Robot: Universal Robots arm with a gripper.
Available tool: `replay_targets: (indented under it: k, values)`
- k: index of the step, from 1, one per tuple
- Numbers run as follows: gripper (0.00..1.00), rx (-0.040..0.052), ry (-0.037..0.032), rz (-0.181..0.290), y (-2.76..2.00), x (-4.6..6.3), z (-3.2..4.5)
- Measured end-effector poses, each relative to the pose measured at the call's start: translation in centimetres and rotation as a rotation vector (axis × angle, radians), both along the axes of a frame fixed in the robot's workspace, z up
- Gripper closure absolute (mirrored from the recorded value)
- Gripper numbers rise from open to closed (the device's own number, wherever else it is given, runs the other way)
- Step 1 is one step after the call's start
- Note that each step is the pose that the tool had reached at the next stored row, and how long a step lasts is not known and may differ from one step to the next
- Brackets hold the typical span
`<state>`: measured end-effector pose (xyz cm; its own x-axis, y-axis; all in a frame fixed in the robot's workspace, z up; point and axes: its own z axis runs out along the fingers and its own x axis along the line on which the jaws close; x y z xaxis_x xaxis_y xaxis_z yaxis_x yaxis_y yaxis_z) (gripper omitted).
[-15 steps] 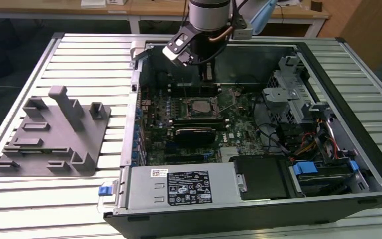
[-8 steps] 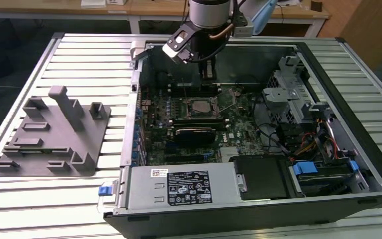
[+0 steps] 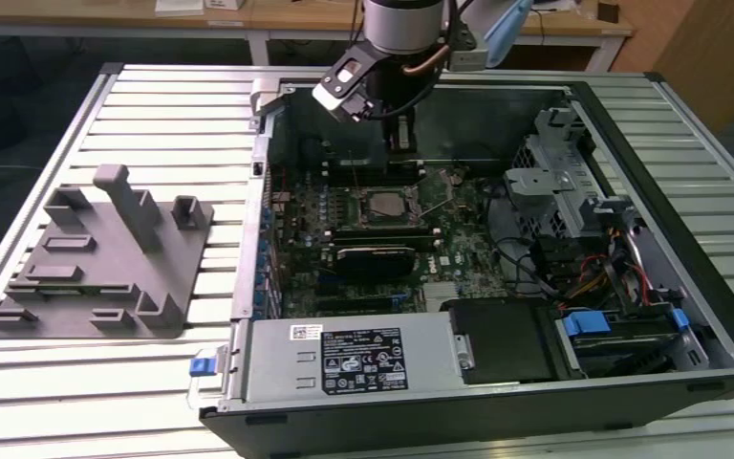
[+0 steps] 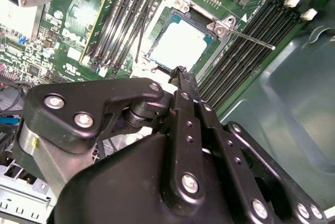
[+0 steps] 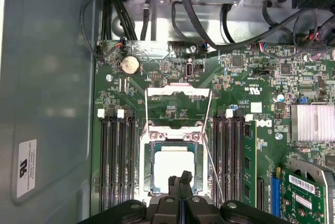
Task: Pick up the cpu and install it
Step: 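Close the cpu cover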
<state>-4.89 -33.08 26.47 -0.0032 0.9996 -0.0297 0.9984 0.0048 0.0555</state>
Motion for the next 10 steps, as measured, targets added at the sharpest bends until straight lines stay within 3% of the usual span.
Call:
replay_targets:
  k: [10]
  values:
    - [0.89,0.0002,-0.0002,0.0,0.0,1.5,-0.01]
